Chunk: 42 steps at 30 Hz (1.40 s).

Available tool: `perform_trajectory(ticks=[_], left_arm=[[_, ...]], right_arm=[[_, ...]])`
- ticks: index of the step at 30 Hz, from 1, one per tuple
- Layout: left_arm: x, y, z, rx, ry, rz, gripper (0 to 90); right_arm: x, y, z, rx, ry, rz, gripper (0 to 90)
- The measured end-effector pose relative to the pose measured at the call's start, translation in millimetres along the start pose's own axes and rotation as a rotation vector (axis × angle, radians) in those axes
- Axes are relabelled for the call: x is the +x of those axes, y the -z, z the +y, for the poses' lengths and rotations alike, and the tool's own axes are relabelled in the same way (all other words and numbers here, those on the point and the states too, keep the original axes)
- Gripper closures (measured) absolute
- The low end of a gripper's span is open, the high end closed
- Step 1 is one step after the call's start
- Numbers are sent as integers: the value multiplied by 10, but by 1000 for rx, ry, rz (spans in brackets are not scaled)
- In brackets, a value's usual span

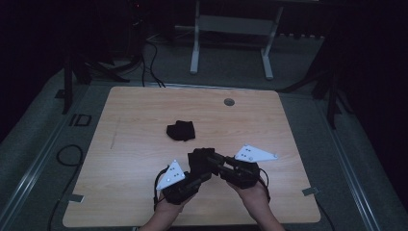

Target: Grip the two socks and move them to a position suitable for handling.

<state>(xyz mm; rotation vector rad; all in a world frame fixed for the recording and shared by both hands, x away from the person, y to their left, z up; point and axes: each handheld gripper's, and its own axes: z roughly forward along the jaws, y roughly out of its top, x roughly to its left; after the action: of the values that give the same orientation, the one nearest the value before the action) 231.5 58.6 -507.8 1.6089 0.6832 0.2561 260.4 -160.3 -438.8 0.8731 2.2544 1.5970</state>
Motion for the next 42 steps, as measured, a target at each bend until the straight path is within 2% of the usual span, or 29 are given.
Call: perform_trajectory(ticks=[4, 5, 6, 8, 9, 11, 14, 16, 20, 25, 28, 31, 32, 33, 34, 36, 42], left_arm=[[12, 26, 21, 18, -15, 22, 861], [31, 41, 17, 44, -16, 43, 861], [47, 52, 0, 58, -15, 52, 861], [87, 81, -44, 62, 15, 42, 861], [108, 102, -73, 63, 15, 28, 864], [121, 125, -104, 75, 9, 45, 865], [137, 148, -132, 87, 21, 54, 866], [147, 161, -139, 92, 28, 53, 866], [166, 186, -126, 100, 47, 34, 867], [140, 189, -100, 96, 38, 28, 867], [133, 172, -99, 104, 42, 13, 867], [109, 142, -108, 127, 39, -13, 867], [100, 135, -111, 131, 35, -20, 867], [95, 131, -112, 132, 39, -28, 866], [93, 130, -111, 134, 38, -27, 866], [100, 131, -104, 141, 37, -27, 866], [129, 112, -126, 180, 47, -15, 865]], right_arm=[[-24, 21, 13, -6, -12, 5, 738], [-30, 28, 19, -6, -10, 2, 769], [-53, 80, 32, -37, -17, -45, 894], [-152, 175, 71, -73, -66, -52, 899], [-186, 208, 84, -80, -77, -52, 899], [-240, 262, 88, -80, -88, -60, 899], [-248, 218, 5, -12, -64, -56, 897], [-259, 145, -87, 59, -68, -20, 860], [-211, 32, -277, 159, -2, -7, 764], [-213, -31, -413, 233, 14, 2, 585], [-165, -66, -451, 271, 81, -12, 529], [-124, -96, -441, 281, 135, -22, 520], [-116, -107, -433, 280, 147, -24, 528], [-107, -117, -426, 288, 163, -21, 576], [-102, -127, -424, 295, 179, -16, 666], [-109, -136, -422, 301, 177, -8, 836], [-179, -52, -351, 252, 127, -45, 867]])
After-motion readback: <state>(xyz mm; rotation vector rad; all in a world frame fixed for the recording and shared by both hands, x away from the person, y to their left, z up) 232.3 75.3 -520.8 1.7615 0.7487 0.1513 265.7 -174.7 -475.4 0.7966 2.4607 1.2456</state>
